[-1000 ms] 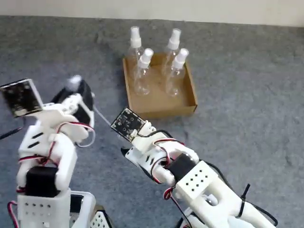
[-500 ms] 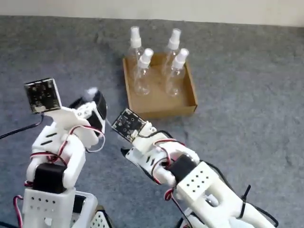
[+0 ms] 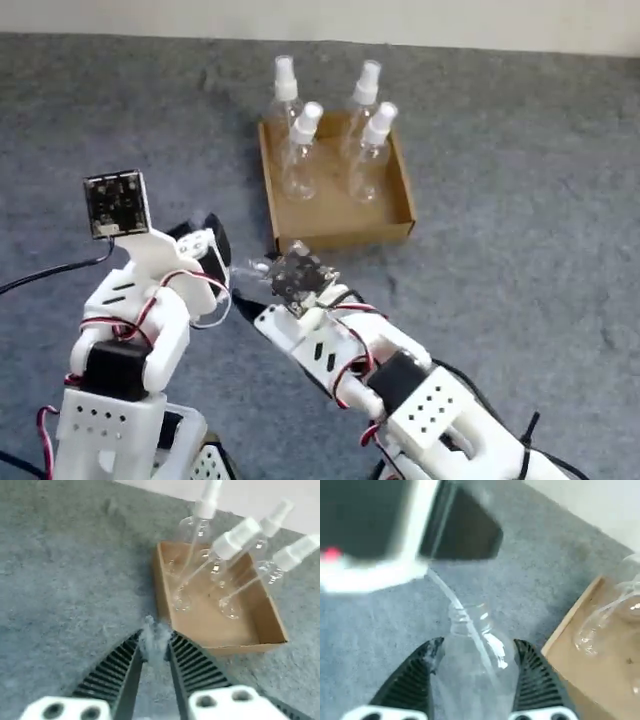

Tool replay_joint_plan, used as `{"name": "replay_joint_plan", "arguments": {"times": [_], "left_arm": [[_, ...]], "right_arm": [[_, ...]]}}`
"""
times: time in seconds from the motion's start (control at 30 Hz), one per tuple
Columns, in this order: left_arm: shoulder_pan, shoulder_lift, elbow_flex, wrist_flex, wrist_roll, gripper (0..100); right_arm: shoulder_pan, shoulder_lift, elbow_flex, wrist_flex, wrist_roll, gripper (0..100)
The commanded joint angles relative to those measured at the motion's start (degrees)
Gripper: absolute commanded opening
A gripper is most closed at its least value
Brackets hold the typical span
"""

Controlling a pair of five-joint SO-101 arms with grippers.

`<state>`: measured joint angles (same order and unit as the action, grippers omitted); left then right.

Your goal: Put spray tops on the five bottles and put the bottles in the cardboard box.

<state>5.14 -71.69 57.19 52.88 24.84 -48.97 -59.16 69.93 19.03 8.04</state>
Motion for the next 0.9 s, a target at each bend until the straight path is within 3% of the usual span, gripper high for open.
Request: {"name": "replay_joint_plan", "arguments": {"times": [0.0, 0.33, 0.57, 0.87], "left_arm": [[1.71, -0.57, -0.66, -0.18, -0.62, 0], [-6.55, -0.57, -4.26, -0.26, -6.42, 1], [-15.78, 0.04, -12.88, 0.00, -8.18, 12], [-28.97, 0.31, -6.11, -3.78, -14.59, 12]], "right_arm": [[-0.22, 2.51, -0.57, -3.47, -1.67, 0.4], [5.23, 5.49, -0.31, -3.56, -1.93, 0.4], [5.67, 5.49, -0.13, -3.47, -1.93, 0.4], [5.76, 5.49, -0.13, -3.30, -1.93, 0.4]]}}
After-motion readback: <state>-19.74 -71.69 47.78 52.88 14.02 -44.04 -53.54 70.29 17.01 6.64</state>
